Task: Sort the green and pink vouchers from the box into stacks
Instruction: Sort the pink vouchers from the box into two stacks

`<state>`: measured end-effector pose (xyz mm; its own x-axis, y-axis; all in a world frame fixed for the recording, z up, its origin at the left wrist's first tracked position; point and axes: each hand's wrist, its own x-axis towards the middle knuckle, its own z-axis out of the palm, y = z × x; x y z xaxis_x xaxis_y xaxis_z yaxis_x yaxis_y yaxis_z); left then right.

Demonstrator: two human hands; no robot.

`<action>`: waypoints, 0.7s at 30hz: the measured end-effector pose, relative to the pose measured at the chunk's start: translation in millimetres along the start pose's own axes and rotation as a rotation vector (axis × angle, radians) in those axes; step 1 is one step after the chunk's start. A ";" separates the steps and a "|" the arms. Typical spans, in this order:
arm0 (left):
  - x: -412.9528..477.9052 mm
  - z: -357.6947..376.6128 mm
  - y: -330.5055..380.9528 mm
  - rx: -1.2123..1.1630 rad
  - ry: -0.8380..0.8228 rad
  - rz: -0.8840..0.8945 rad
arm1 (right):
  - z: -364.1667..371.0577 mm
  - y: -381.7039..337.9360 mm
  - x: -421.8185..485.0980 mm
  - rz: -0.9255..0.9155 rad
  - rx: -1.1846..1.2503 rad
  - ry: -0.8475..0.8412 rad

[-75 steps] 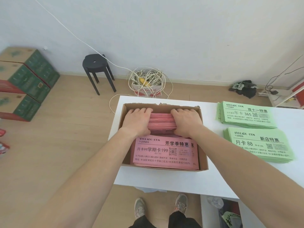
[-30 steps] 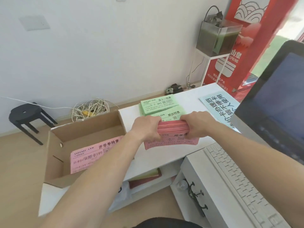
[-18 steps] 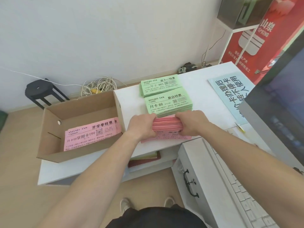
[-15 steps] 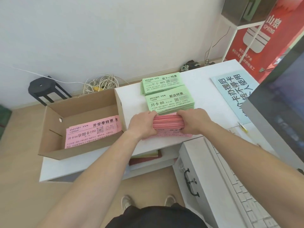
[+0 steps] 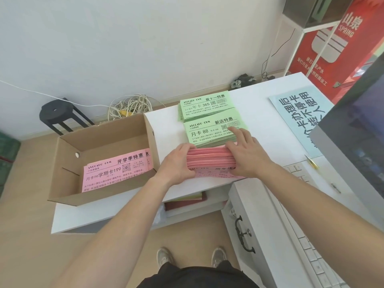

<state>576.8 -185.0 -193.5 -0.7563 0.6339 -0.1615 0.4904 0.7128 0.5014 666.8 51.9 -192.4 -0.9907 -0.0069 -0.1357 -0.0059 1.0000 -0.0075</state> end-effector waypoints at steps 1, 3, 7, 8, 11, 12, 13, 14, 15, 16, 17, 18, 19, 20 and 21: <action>-0.2 0.5 0.5 0.004 0.005 0.018 | 0.8 0.6 0.1 -0.017 -0.005 0.006; -0.2 0.6 0.6 0.001 0.004 0.027 | -1.7 0.9 -0.1 -0.034 0.023 -0.014; 1.1 -0.3 -2.0 0.000 0.001 0.004 | -4.0 -1.1 -2.5 -0.009 0.101 0.004; 1.3 -0.4 -2.5 0.003 0.003 0.005 | -2.8 -1.1 -2.6 0.001 0.108 0.011; 1.4 -1.2 -1.5 0.016 -0.004 0.029 | -1.8 -0.4 -1.2 0.019 0.071 0.001; 1.2 -2.1 -0.9 0.020 -0.010 0.031 | -2.3 0.1 -0.4 0.019 0.052 -0.005; 1.2 -2.9 -0.9 0.022 -0.015 0.029 | -2.8 0.3 0.5 0.024 0.044 -0.006; 0.9 -4.1 -0.8 0.020 -0.014 0.020 | -3.1 0.2 0.6 0.038 0.051 -0.007; 0.6 -5.4 -1.0 0.005 -0.012 0.003 | -3.8 0.1 0.3 0.058 0.071 -0.012; -0.2 -6.9 -0.7 -0.029 -0.006 -0.014 | -4.6 0.4 -0.5 0.081 0.089 -0.015; -1.3 -7.9 -0.8 -0.076 -0.006 -0.034 | -5.9 1.1 -1.8 0.102 0.096 -0.016; -2.6 -9.0 -0.8 -0.125 -0.012 -0.054 | -7.2 2.3 -3.3 0.122 0.099 -0.012; -3.5 -9.5 -1.1 -0.162 -0.025 -0.074 | -8.8 4.1 -4.9 0.138 0.105 -0.003; -4.1 -9.7 -1.6 -0.185 -0.035 -0.092 | -9.9 6.7 -6.8 0.152 0.119 0.003; -4.2 -9.6 -2.3 -0.204 -0.041 -0.108 | -11.1 9.6 -9.3 0.166 0.145 0.000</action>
<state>574.6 -192.2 -185.9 -0.7792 0.5719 -0.2563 0.3064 0.7044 0.6403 674.4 61.7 -180.2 -0.9765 0.1580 -0.1466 0.1770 0.9760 -0.1271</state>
